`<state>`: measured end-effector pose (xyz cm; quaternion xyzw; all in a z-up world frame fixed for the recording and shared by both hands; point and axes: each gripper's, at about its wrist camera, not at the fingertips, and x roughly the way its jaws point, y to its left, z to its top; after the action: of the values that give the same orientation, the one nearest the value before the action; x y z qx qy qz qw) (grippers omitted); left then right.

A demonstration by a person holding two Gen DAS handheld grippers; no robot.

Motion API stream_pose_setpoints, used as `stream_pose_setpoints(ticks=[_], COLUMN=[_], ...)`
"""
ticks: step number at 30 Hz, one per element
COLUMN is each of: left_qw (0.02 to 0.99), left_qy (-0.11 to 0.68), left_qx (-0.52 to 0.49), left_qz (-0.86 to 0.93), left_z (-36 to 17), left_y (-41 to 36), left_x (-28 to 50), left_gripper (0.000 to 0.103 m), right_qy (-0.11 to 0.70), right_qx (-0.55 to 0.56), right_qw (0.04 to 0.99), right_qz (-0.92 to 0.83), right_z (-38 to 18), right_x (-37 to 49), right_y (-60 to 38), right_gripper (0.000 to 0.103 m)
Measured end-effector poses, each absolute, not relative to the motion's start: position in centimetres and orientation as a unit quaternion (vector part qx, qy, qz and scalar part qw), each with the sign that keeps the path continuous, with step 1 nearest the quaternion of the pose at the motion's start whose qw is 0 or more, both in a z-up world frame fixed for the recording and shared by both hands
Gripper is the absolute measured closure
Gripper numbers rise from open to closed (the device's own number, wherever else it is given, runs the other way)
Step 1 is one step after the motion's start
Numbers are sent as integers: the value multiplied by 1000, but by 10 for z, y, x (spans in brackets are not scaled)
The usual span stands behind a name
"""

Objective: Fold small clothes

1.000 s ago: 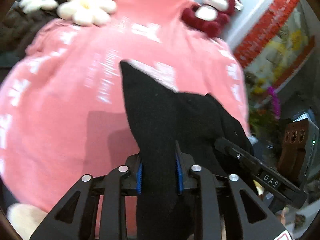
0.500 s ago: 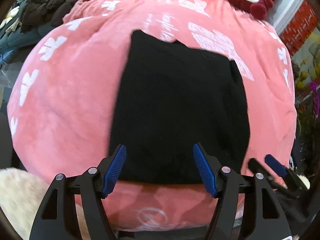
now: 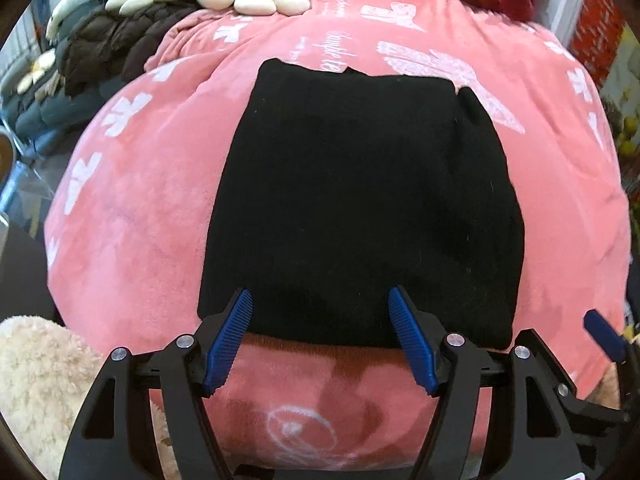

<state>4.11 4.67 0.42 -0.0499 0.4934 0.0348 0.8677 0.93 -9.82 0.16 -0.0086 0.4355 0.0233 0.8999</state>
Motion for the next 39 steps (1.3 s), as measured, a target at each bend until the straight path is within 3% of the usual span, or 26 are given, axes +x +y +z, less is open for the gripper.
stream_pose_setpoints(ticks=[32, 39], left_qw=[868, 867], left_qy=[493, 493], left_qx=[-36, -43], left_qz=[53, 58], left_z=[1, 1], left_y=[35, 37], left_x=[14, 15], left_gripper=[34, 25], right_qy=[440, 439], right_qx=[-7, -6], right_qw=[898, 898], right_qz=[29, 29], right_z=[0, 0], right_x=[-3, -3], right_y=[-113, -114], right_gripper=[7, 7])
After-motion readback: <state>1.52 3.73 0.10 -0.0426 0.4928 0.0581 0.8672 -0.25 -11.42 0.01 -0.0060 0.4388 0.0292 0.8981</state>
